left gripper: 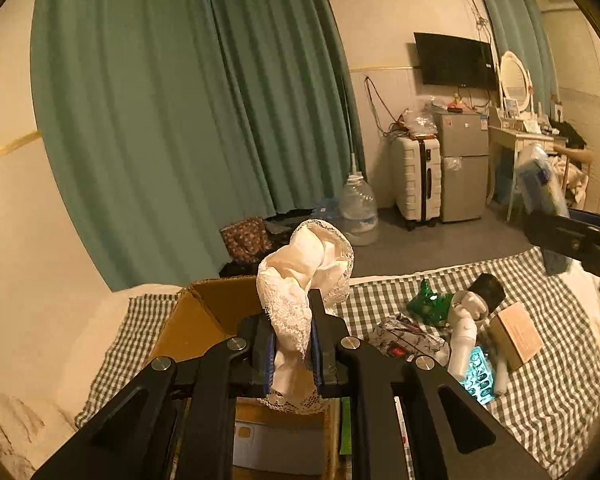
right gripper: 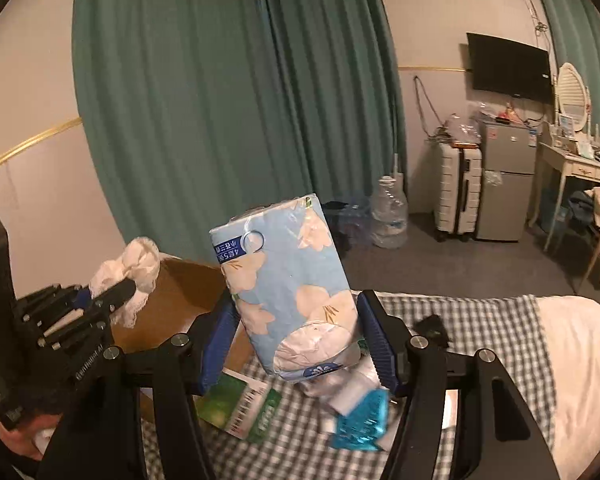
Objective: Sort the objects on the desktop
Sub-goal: 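Carry the tissue pack and lace cloth over the cardboard box and release both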
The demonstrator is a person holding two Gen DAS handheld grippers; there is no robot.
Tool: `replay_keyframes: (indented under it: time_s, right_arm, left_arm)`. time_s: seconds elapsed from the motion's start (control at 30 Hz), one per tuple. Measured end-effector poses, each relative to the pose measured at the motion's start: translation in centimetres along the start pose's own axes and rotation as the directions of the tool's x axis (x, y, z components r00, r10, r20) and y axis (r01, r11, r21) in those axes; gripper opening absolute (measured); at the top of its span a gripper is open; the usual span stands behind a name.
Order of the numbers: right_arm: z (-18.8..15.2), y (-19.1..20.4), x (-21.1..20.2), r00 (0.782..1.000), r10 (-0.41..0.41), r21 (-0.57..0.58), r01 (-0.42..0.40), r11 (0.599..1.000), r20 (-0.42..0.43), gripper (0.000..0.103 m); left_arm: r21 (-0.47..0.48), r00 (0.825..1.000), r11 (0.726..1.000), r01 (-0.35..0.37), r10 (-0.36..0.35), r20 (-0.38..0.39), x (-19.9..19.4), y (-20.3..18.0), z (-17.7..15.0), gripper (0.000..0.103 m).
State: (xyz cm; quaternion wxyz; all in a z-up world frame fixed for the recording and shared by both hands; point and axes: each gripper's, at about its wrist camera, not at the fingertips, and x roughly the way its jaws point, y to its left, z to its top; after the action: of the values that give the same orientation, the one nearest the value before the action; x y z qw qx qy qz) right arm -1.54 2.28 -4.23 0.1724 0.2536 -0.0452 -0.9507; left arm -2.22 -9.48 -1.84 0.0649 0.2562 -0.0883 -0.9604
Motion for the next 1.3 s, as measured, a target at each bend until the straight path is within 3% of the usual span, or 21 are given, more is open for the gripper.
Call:
replay_keyframes:
  time_s: [0.27,0.47,0.6,1.0,1.1,1.2,1.3]
  right_arm:
    - [1.1,5.2,3.6,0.998,0.065,-0.079,-0.065,0.995,-0.009,0.060]
    - [0.1,9.3,7.3,0.992,0.102,-0.131,-0.111,0.985,-0.075,0.060]
    - [-0.7,11.0,8.8,0.990,0.095,-0.200,-0.114,0.973,-0.105,0.060]
    - [-1.5,13.2,15.2,0.968,0.162,-0.214,-0.203,0.955,-0.192,0.060]
    - [-1.8,13.1,16.8,0.963,0.164,-0.222,-0.211,0.952,-0.212,0.061]
    - [-1.7,12.6,18.3,0.955,0.197,-0.194,-0.241,0.951,-0.223,0.067]
    - [-2.0,12.1,18.8,0.959,0.192,-0.185,-0.231,0.955,-0.207,0.075]
  left_arm:
    - [-0.084,1.000,0.996,-0.012,0.010,-0.025,1.3,5.4,-1.2,0.014]
    - [-0.134,0.996,0.989,-0.054,0.044,-0.078,4.4,8.8,-3.2,0.014]
    - [-0.164,0.992,0.985,-0.060,0.041,-0.118,5.4,10.0,-4.2,0.014]
    - [-0.192,0.980,0.979,-0.074,0.036,-0.196,7.8,11.5,-6.3,0.014]
    - [-0.186,0.981,0.980,-0.070,0.033,-0.193,7.9,11.3,-6.2,0.019]
    - [-0.182,0.982,0.981,-0.065,0.031,-0.184,7.8,11.1,-6.1,0.034]
    - [-0.180,0.983,0.981,-0.070,0.038,-0.177,7.8,11.1,-6.0,0.048]
